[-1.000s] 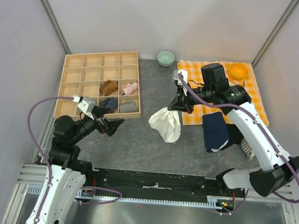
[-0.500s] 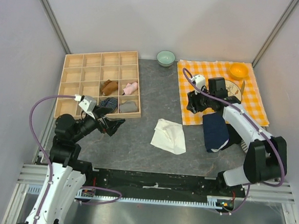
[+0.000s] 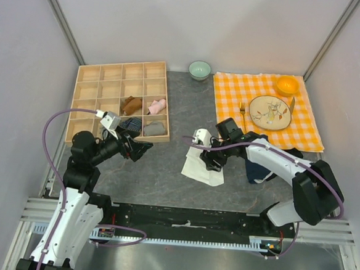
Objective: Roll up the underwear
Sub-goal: Flatten out the underwear at the center of the board.
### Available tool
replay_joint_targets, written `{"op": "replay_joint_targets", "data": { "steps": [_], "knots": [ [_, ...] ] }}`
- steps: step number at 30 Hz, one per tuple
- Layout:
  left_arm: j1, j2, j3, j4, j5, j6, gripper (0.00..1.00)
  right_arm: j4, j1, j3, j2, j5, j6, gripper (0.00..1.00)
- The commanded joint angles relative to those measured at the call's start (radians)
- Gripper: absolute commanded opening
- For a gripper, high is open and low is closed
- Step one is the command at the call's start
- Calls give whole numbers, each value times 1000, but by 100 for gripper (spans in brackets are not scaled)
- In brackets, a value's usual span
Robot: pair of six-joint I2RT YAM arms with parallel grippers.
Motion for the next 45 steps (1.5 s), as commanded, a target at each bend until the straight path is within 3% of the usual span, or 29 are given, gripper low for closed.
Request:
{"op": "replay_joint_targets", "data": {
  "steps": [1, 12, 16, 20, 21, 24, 29, 38, 43, 45],
  "knots": [
    [6, -6, -2, 22, 21, -26, 90, 120, 63, 9, 45, 214, 42, 63],
    [6, -9, 0, 24, 26, -26, 90, 165, 134, 38, 144, 309, 111, 59],
    [6, -9, 0, 22, 26, -26, 90, 172, 137, 40, 155, 342, 122, 39],
    [6, -7, -2, 22, 27, -26, 90, 166, 136, 46, 135, 348, 123, 5],
    [6, -7, -2, 22, 27, -26, 90, 163, 134, 46, 129, 348, 119, 1],
    [6, -6, -2, 21, 26, -26, 90, 111, 136, 75, 88, 276, 76, 0],
    [6, 2, -3, 25, 32, -28, 90, -119, 155, 179, 14, -49, -99, 0],
    [6, -29, 24, -17, 4, 6, 87, -436, 229, 487, -57, -226, -208, 0],
    [6, -56, 37, -42, -25, 27, 86, -492, 229, 578, -119, -313, -203, 0],
    [6, -56, 37, -41, -25, 27, 86, -410, 152, 546, -136, -333, -132, 0]
  ]
}}
